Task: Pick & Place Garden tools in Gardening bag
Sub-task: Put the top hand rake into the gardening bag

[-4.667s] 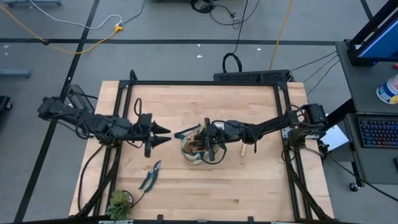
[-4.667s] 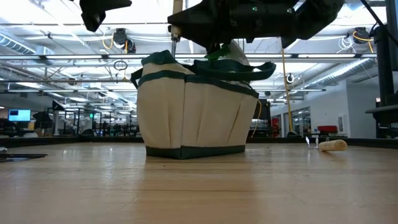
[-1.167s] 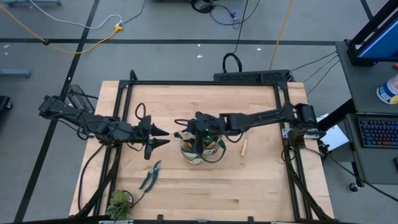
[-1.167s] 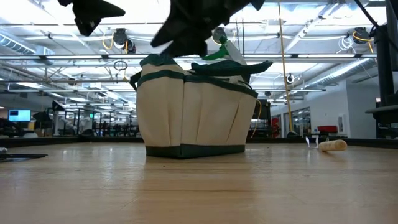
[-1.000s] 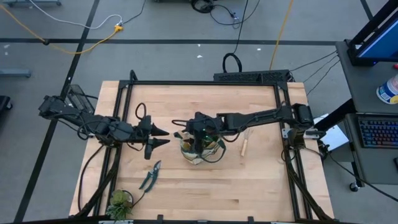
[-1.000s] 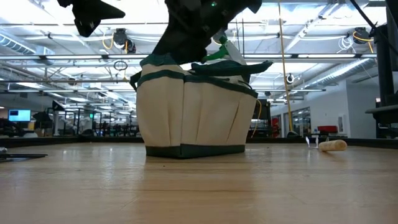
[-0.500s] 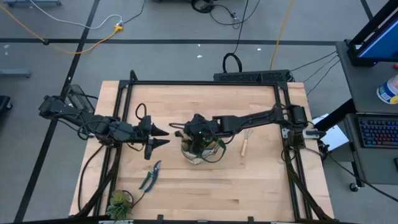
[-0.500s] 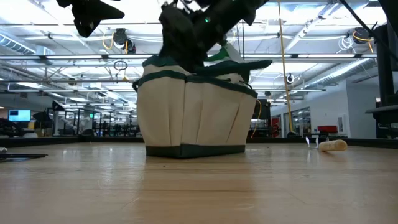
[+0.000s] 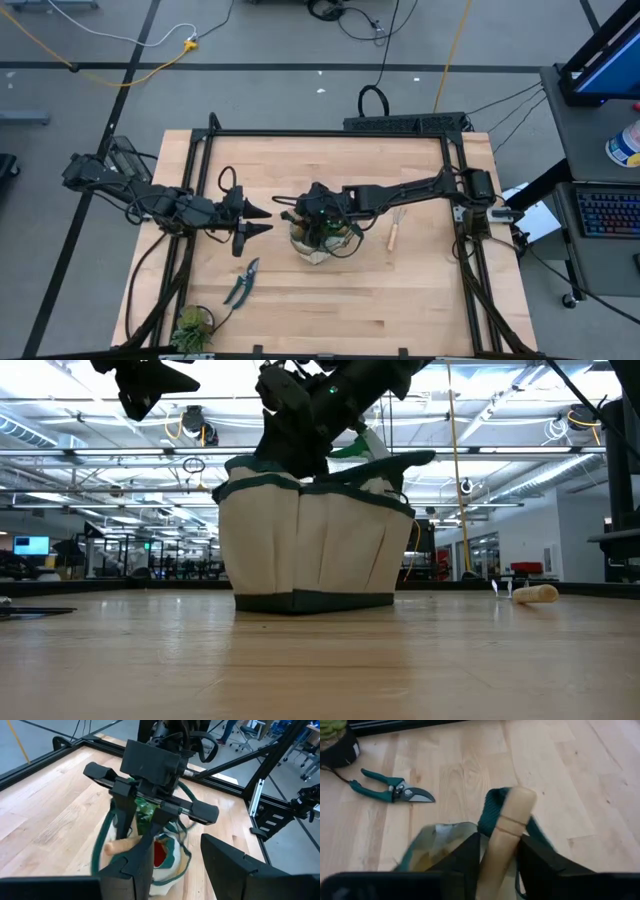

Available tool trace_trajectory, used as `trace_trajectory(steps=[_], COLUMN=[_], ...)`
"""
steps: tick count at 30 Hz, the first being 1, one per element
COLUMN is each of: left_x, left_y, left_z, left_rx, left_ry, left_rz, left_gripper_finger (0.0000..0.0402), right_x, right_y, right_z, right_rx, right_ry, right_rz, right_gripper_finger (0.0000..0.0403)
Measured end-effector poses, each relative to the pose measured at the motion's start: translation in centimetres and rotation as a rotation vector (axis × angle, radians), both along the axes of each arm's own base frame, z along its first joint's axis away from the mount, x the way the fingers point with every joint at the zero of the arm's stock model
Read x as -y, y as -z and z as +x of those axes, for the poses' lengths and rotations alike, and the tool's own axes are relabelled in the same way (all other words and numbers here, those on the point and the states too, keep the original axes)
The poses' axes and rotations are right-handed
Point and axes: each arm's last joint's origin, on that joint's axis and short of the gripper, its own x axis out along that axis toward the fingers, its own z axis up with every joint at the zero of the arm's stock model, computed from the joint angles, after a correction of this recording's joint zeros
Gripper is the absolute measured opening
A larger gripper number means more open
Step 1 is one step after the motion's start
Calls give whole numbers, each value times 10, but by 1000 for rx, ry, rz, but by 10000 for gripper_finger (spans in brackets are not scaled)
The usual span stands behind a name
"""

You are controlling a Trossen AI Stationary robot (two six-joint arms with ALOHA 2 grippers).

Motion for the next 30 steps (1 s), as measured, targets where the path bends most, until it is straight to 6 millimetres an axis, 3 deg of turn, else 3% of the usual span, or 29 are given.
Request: trace_trajectory(steps=[5, 13, 30], left_x=[0, 0, 0], left_y=[0, 0, 1], left_z=[0, 0, 0], left_rx=[0, 1, -11], left_ry=[0, 0, -2], left_rz=[0, 2, -3], left_gripper_finger=[166, 166, 166], right_x=[0, -3, 3], right_y=[-1, -11, -30], right_z=[1, 8, 5], right_rx=[16, 135, 225], right_ry=[5, -1, 43], right_rz=[11, 145, 199], right_gripper_finger=[61, 69, 67])
